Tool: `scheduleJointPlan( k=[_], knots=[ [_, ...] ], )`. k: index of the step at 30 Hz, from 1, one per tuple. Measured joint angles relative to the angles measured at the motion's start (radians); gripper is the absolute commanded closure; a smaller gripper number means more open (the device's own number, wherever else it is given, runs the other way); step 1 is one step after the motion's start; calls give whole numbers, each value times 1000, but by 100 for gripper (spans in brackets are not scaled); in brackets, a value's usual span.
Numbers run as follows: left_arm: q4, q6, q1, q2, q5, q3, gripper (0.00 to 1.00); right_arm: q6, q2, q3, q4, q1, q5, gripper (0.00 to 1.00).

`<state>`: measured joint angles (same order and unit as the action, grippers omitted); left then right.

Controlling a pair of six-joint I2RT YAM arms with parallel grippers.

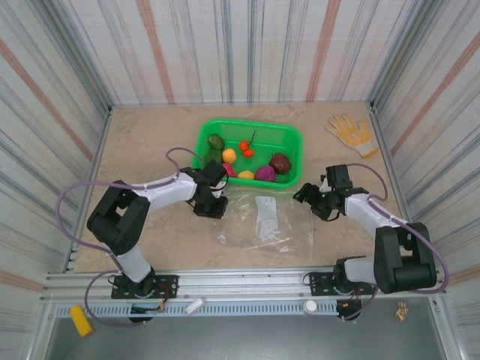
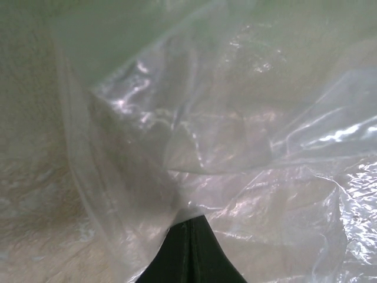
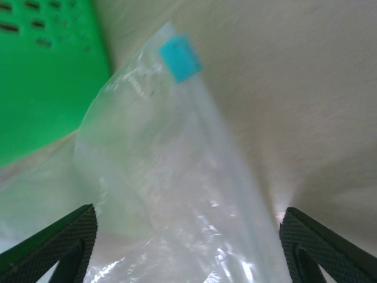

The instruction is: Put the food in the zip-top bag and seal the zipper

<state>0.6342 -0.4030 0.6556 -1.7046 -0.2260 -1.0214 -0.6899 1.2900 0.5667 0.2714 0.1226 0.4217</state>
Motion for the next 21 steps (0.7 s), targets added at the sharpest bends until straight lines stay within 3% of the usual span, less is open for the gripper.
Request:
scheduleJointPlan(
  k=[5, 10, 18, 21],
  knots=[
    [47, 26, -35, 8, 12, -5, 97, -68, -18, -34, -63, 0, 144, 57],
    [88, 60, -107, 47, 15, -5, 97, -89, -93, -34, -60, 0, 197, 78],
    [146, 101, -172, 129, 22, -11, 100, -100, -162, 16, 3, 99, 200, 91],
    [183, 101, -172, 219, 27, -38, 97, -164, -185, 61, 3, 174, 177, 91]
  ],
)
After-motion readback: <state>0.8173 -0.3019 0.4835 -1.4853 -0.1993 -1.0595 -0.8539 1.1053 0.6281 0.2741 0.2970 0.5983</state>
